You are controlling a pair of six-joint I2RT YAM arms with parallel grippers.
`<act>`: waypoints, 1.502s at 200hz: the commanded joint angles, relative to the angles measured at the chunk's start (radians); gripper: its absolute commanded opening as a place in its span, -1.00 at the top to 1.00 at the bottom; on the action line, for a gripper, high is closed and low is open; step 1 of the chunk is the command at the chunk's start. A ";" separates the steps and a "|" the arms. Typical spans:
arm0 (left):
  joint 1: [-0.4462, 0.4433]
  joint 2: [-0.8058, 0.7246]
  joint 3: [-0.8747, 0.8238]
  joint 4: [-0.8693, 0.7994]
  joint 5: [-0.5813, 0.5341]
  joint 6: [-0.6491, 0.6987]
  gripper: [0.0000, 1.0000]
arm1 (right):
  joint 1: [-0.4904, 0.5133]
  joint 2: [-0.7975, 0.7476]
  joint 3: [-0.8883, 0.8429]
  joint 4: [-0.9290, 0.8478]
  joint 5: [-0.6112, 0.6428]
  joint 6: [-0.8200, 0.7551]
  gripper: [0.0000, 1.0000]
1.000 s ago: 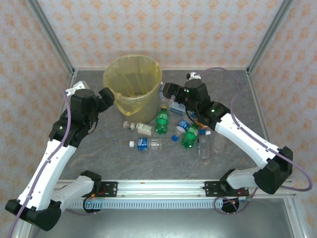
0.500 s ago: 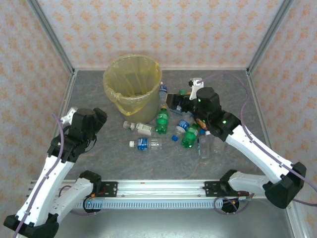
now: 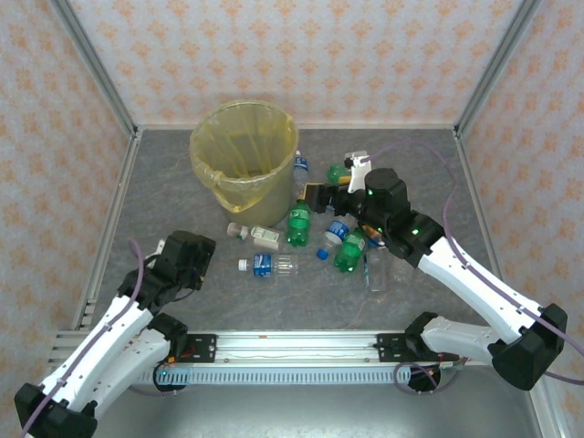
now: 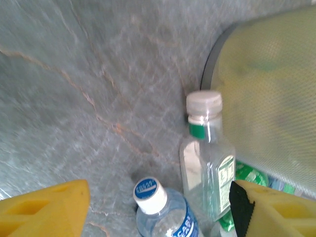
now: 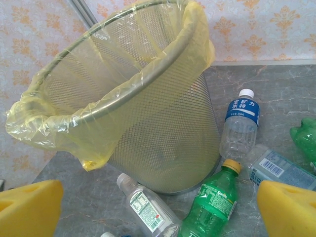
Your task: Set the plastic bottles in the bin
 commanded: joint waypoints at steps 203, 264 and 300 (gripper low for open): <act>-0.275 0.462 -0.127 0.547 -0.131 -0.314 -0.19 | 0.007 -0.078 0.004 -0.063 0.027 0.029 -0.99; -0.275 0.556 -0.143 0.643 -0.101 -0.311 -0.11 | 0.006 -0.082 0.016 -0.084 0.040 0.027 -0.99; -0.275 0.553 -0.143 0.641 -0.106 -0.314 0.09 | 0.007 -0.080 0.024 -0.088 0.042 0.024 -0.99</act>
